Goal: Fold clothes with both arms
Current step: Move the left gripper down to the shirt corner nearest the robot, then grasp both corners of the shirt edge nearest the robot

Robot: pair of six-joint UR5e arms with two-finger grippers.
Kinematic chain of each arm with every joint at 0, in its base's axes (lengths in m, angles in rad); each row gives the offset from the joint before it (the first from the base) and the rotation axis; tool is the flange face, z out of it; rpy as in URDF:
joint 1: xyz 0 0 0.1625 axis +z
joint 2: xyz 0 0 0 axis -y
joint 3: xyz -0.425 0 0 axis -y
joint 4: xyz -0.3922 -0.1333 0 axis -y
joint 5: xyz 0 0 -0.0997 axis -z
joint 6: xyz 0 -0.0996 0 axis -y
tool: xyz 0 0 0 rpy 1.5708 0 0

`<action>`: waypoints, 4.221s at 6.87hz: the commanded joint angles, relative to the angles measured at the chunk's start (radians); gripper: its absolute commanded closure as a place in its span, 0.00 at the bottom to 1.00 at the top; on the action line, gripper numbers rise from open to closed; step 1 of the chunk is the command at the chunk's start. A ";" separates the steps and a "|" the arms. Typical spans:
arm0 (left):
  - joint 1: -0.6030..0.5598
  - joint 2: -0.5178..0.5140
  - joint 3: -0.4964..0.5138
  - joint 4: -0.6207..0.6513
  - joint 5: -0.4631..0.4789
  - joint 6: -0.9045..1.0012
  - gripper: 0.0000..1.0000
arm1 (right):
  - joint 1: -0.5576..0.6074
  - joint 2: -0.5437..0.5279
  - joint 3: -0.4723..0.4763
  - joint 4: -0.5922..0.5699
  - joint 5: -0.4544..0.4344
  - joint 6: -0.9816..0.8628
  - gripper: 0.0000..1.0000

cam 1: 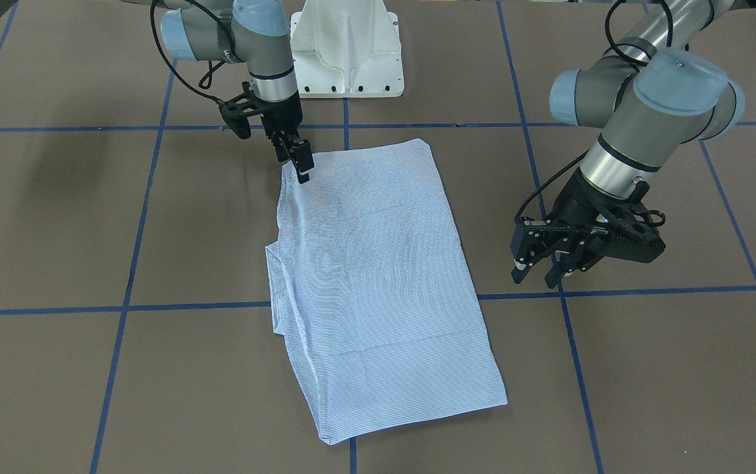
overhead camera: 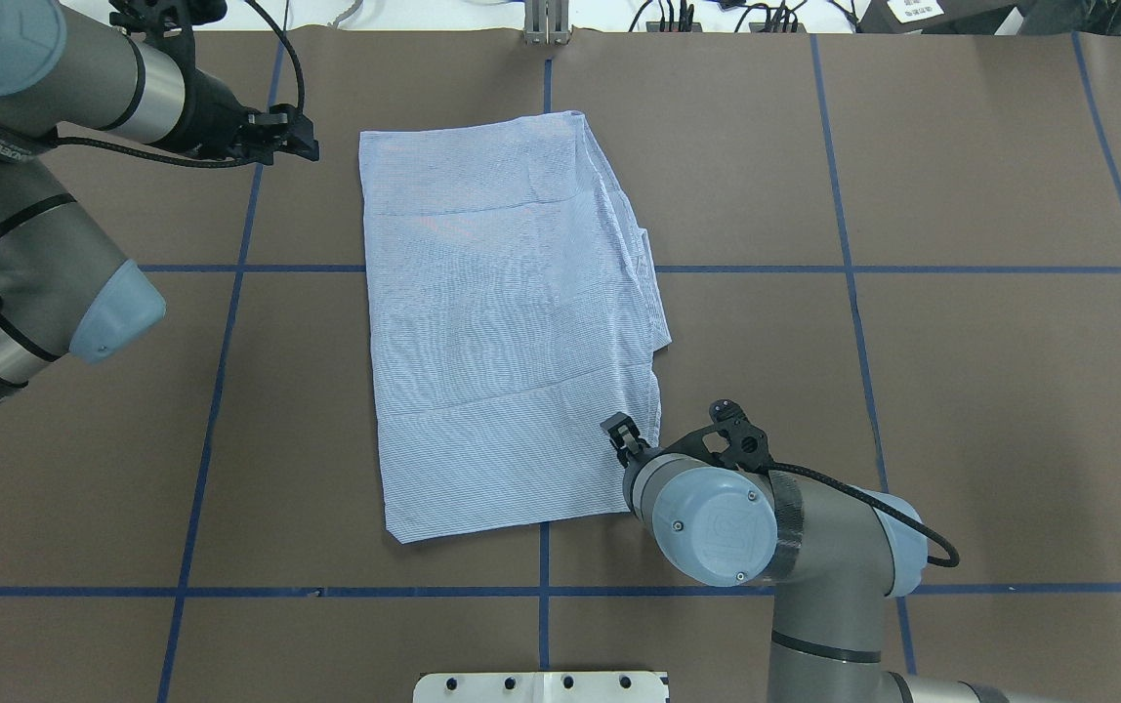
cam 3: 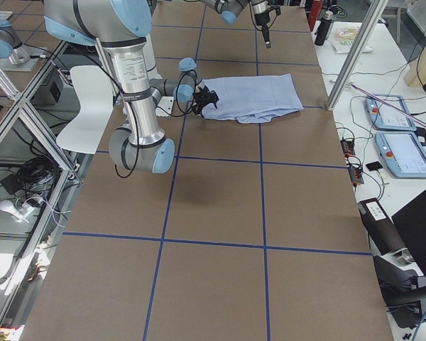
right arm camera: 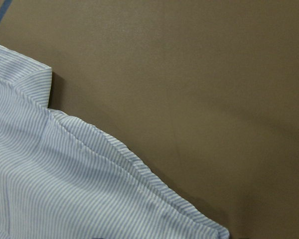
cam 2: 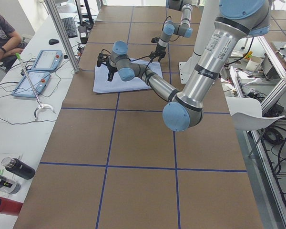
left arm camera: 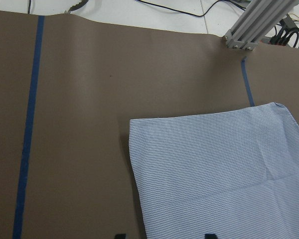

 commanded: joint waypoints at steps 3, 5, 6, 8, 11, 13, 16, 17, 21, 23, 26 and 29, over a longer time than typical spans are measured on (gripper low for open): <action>0.000 0.003 -0.003 0.001 0.000 0.000 0.38 | -0.001 0.020 0.001 -0.018 0.003 0.001 0.08; 0.000 0.011 -0.003 -0.002 -0.002 0.000 0.38 | -0.001 0.029 -0.021 -0.018 0.003 0.001 0.08; 0.000 0.009 -0.003 -0.005 -0.002 0.000 0.38 | -0.001 0.029 -0.035 -0.018 0.003 0.001 0.08; 0.000 0.009 -0.003 -0.007 -0.002 0.000 0.38 | -0.001 0.035 -0.039 -0.018 0.005 0.001 0.08; -0.001 0.011 -0.005 -0.008 -0.002 0.000 0.38 | 0.002 0.055 -0.056 -0.018 -0.001 0.090 0.88; -0.003 0.012 -0.006 -0.007 0.000 0.000 0.38 | 0.005 0.063 -0.055 -0.017 -0.006 0.089 1.00; 0.062 0.008 -0.019 -0.037 0.004 -0.208 0.38 | 0.028 0.049 0.037 -0.078 0.008 0.084 1.00; 0.131 0.006 -0.025 -0.098 0.029 -0.409 0.38 | 0.005 0.050 0.059 -0.125 0.000 0.095 1.00; 0.537 0.198 -0.296 -0.112 0.328 -0.799 0.39 | -0.068 0.046 0.106 -0.184 -0.018 0.132 1.00; 0.651 0.288 -0.313 -0.112 0.406 -0.967 0.39 | -0.068 0.041 0.111 -0.184 -0.015 0.130 1.00; 0.756 0.318 -0.310 -0.106 0.478 -1.077 0.39 | -0.068 0.041 0.113 -0.184 -0.015 0.130 1.00; 0.764 0.322 -0.304 -0.083 0.485 -1.079 0.41 | -0.070 0.044 0.114 -0.184 -0.015 0.130 1.00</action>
